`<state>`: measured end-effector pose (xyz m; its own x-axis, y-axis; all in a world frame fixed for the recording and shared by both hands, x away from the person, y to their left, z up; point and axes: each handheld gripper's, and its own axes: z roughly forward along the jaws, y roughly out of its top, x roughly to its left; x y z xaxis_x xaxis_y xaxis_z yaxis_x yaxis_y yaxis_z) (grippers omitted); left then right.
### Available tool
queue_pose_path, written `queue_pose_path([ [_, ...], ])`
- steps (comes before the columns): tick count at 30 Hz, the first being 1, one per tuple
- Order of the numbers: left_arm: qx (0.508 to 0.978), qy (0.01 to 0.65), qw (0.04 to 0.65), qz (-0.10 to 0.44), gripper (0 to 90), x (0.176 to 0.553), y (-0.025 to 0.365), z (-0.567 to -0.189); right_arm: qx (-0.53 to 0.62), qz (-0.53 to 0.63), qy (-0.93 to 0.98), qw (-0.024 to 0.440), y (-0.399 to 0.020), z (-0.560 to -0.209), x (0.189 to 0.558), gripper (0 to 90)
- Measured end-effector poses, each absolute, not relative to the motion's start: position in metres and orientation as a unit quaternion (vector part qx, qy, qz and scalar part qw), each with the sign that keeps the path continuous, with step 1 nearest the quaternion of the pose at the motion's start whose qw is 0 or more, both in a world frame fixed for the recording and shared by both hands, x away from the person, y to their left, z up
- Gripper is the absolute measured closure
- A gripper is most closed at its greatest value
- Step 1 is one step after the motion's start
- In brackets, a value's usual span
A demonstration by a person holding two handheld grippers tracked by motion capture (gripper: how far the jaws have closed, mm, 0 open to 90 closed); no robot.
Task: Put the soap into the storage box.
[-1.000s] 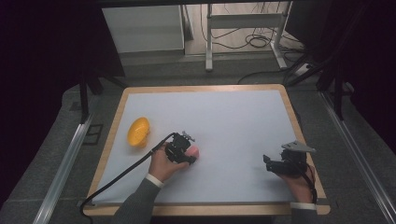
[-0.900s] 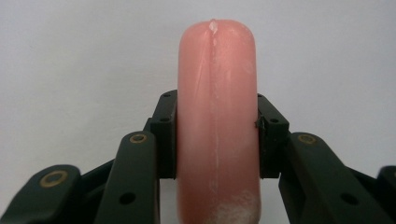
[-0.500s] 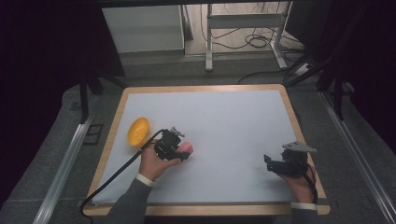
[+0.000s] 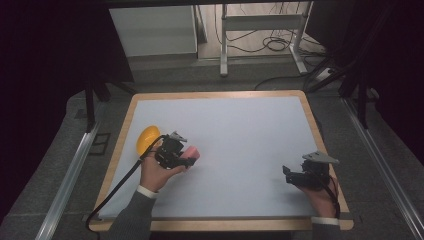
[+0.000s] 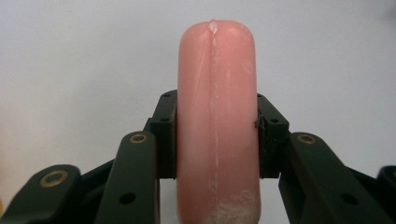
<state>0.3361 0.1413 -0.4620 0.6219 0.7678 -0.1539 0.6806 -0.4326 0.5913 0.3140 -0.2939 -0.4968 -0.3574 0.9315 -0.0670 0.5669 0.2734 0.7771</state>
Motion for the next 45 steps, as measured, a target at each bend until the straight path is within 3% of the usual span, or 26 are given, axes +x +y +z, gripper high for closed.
queue_pose_path([
  [45, 0.817, 0.462, 0.329, 0.105, 60.3, 0.333, 0.193, -0.439, 0.499, 0.334, 0.753, 0.269, -0.293, -0.499, 0.315, 7.3],
])
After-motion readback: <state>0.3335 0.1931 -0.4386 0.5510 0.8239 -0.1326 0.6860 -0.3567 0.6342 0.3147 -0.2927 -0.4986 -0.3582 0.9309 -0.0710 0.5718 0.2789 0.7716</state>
